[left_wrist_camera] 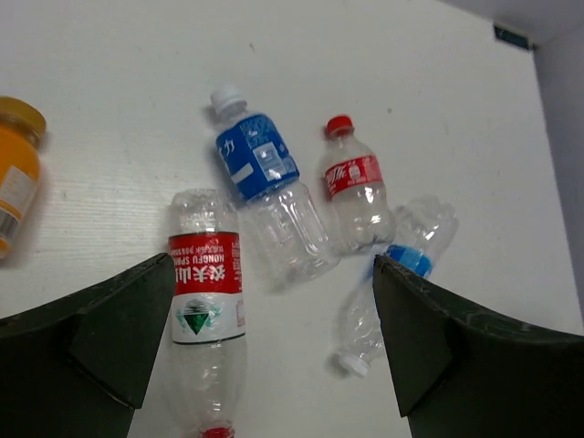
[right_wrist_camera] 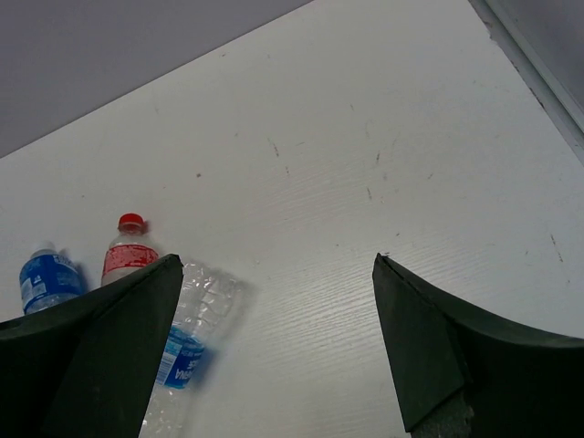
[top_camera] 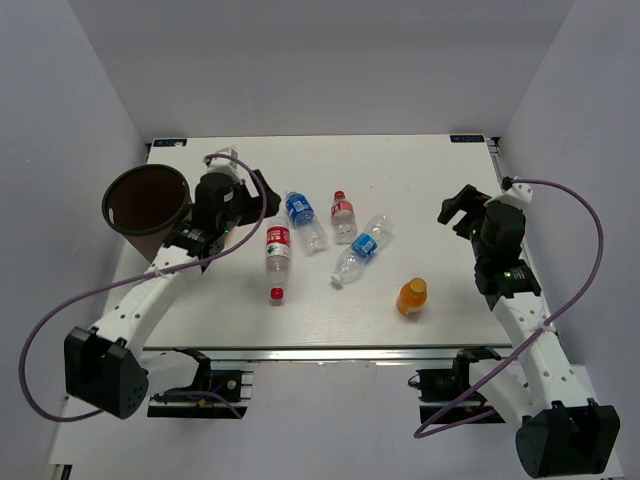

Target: Put the plastic bottles in the bin

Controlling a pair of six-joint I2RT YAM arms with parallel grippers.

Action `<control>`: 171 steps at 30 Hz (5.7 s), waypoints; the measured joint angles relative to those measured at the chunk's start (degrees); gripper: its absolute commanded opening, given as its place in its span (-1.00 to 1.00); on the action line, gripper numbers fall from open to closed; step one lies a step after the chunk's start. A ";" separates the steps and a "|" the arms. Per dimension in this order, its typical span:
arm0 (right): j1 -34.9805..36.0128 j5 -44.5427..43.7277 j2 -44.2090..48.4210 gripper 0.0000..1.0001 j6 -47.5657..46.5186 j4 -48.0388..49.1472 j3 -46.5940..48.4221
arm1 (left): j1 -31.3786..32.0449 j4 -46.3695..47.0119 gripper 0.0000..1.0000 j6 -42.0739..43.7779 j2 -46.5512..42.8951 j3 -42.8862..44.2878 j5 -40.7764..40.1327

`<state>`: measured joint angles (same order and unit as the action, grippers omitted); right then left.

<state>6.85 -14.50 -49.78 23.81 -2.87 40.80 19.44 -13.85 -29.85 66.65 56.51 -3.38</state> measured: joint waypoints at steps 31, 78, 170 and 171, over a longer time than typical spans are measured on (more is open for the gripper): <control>0.00 -3.72 -8.83 0.79 3.80 -8.44 3.96 | 4.33 1.64 0.05 7.37 30.69 -1.40 2.27; 0.00 4.85 -7.67 0.79 -1.88 -4.83 3.23 | -24.63 30.18 0.96 29.07 1.49 -0.04 -27.76; 0.00 8.48 -8.15 0.79 -2.03 -4.48 2.82 | -12.59 -0.35 0.66 17.57 7.82 16.15 -53.16; 0.00 8.46 -8.15 0.79 -2.03 -4.48 2.82 | -12.59 -1.40 0.86 17.25 7.91 16.44 -53.42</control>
<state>6.85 -6.04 -57.93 21.78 -7.35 43.62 6.85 -15.25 -12.60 74.56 72.95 -56.80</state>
